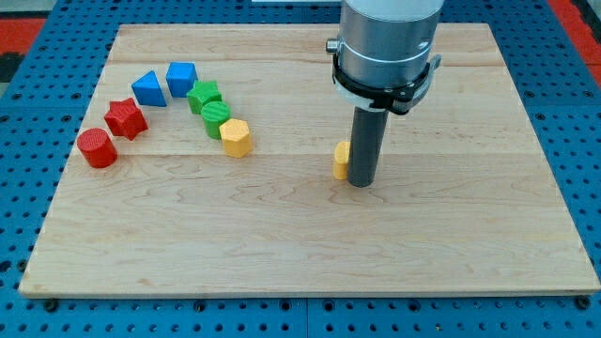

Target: Slide the yellow heart to the yellow hexagon

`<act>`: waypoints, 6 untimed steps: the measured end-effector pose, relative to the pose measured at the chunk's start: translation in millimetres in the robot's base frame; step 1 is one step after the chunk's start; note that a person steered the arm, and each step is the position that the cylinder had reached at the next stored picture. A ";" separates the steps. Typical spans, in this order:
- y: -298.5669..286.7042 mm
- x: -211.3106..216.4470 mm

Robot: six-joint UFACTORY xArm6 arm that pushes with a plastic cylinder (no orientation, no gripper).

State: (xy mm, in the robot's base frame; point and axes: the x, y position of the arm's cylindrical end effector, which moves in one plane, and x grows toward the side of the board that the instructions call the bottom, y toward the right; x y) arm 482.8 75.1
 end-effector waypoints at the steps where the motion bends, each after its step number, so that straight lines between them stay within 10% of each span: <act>1: 60.3 -22.0; 6: -110.1 -18.7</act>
